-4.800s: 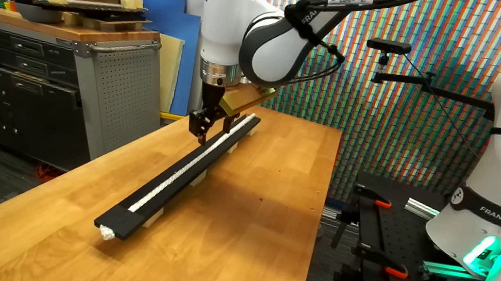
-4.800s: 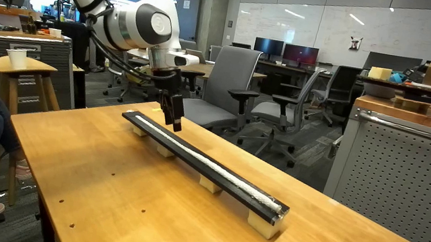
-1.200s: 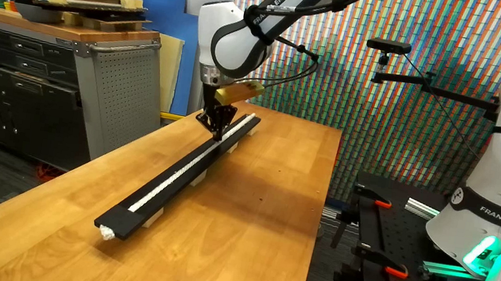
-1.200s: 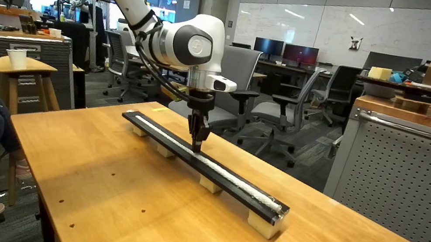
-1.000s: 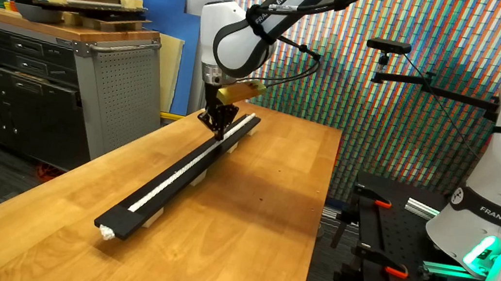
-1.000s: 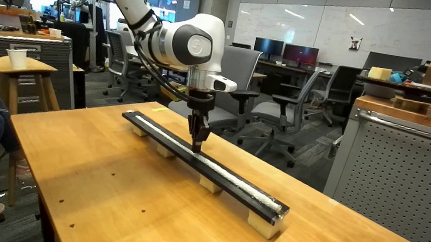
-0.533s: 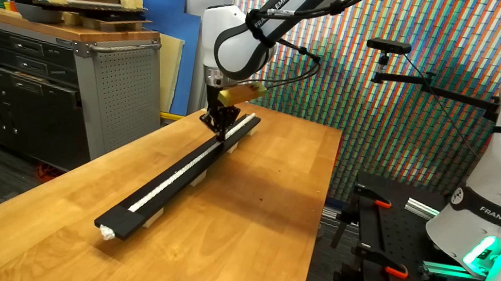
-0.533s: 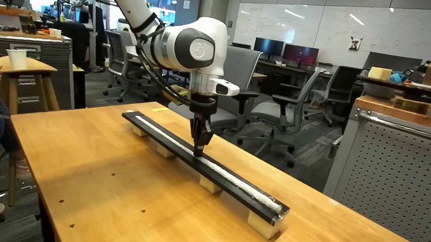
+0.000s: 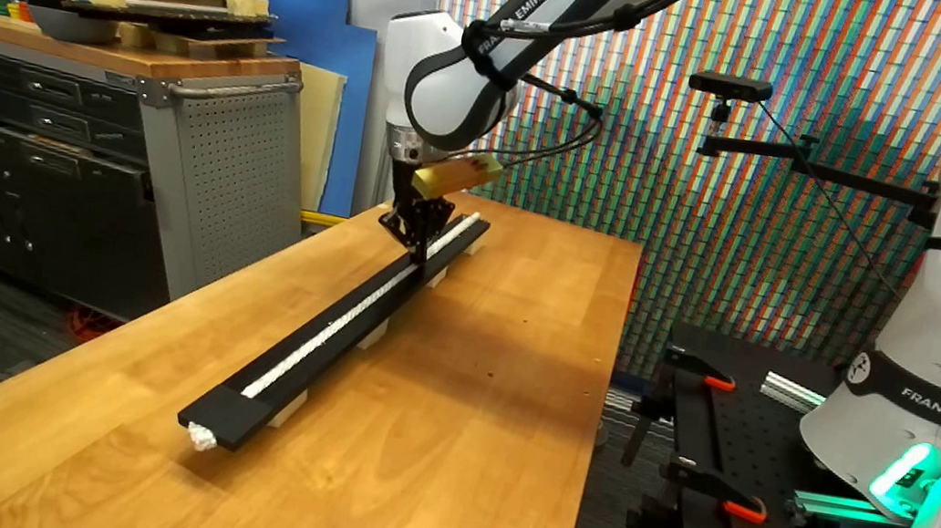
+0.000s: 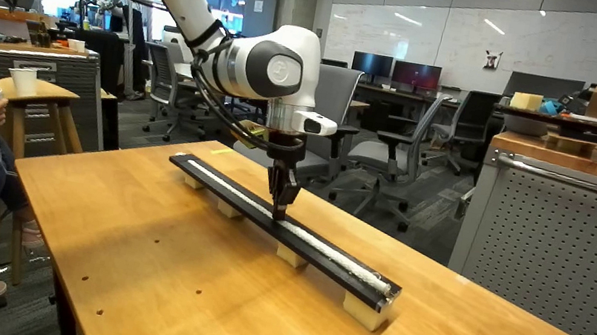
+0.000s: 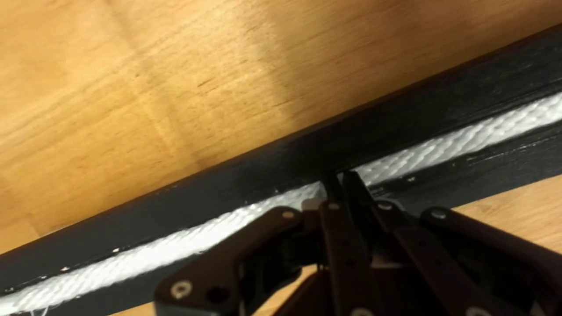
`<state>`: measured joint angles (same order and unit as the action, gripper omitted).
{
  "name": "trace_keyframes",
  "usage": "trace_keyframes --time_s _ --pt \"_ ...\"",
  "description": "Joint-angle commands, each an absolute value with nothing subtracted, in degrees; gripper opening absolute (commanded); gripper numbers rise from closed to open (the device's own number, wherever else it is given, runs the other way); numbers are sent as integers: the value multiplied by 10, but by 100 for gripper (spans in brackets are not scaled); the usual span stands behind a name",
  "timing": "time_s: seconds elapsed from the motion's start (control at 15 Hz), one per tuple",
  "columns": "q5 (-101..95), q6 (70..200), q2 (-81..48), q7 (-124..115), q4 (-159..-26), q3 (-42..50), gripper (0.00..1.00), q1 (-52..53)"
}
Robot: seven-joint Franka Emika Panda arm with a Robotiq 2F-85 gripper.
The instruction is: Put the rope in the groove then press down on the rope
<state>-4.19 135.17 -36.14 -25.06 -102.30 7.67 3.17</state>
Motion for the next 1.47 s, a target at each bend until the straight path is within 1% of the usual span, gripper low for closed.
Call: trace_keyframes --time_s 0.0,0.6,1.2,1.27,1.4 --pt "-29 1358 -376 -247 -1006 84 10 19" --pt "-16 1356 -397 -253 -981 91 9 -1" --pt "-15 1377 -385 -271 -1010 105 9 -5" --pt "-13 1380 -385 -273 -1012 107 8 -7" --pt "-5 1385 -385 -274 -1014 108 8 -11"
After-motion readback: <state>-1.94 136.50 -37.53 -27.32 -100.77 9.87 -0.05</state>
